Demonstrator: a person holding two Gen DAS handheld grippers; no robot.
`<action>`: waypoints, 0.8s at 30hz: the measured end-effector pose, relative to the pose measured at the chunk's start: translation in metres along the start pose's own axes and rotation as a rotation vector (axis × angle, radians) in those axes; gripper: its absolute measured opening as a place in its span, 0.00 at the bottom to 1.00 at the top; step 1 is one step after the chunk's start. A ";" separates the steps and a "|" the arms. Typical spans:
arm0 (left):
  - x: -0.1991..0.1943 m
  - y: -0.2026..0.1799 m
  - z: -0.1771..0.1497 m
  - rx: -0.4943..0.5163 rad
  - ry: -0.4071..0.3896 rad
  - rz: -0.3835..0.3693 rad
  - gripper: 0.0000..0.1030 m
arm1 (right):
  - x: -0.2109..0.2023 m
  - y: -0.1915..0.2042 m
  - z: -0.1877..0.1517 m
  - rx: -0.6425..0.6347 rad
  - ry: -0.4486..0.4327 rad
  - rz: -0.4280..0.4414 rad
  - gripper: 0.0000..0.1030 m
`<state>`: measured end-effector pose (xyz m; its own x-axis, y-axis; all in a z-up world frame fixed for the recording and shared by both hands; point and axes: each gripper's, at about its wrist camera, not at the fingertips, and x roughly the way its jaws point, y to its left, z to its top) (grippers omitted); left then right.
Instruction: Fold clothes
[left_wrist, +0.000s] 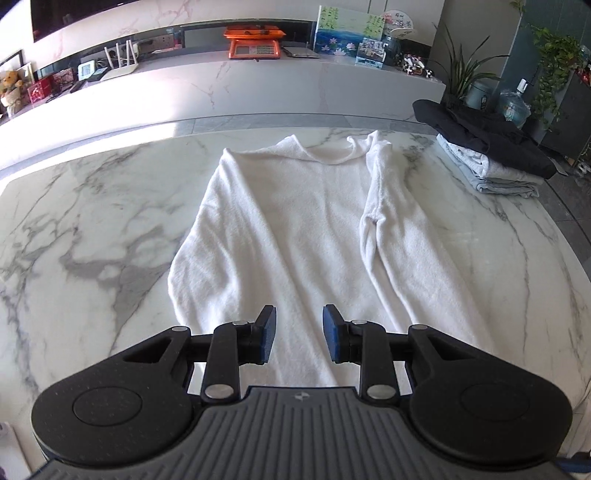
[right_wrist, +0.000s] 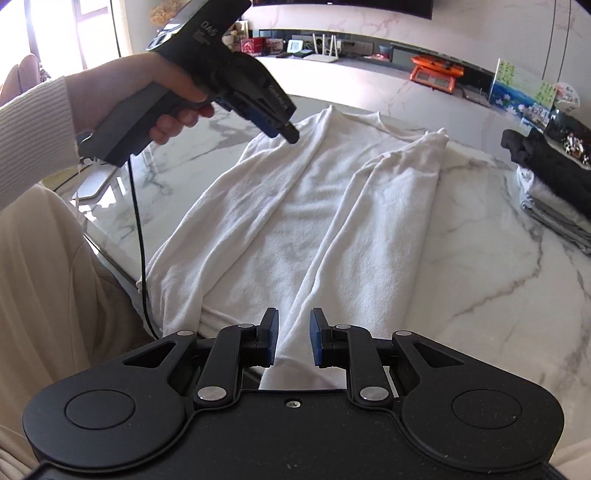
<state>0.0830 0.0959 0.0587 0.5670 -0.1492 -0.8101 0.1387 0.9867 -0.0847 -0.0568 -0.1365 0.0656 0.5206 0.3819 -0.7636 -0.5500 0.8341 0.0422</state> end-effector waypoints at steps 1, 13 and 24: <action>-0.006 0.004 -0.006 -0.009 -0.002 0.015 0.28 | 0.004 -0.004 0.008 -0.012 -0.010 0.001 0.17; -0.052 0.026 -0.085 -0.133 0.035 0.056 0.37 | 0.056 -0.048 0.130 -0.451 0.069 0.047 0.17; -0.043 0.016 -0.121 -0.240 0.155 0.019 0.37 | 0.104 -0.058 0.218 -1.354 0.271 0.301 0.43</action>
<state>-0.0375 0.1256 0.0219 0.4343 -0.1376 -0.8902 -0.0768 0.9790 -0.1888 0.1718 -0.0583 0.1241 0.2178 0.2583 -0.9412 -0.8890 -0.3454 -0.3005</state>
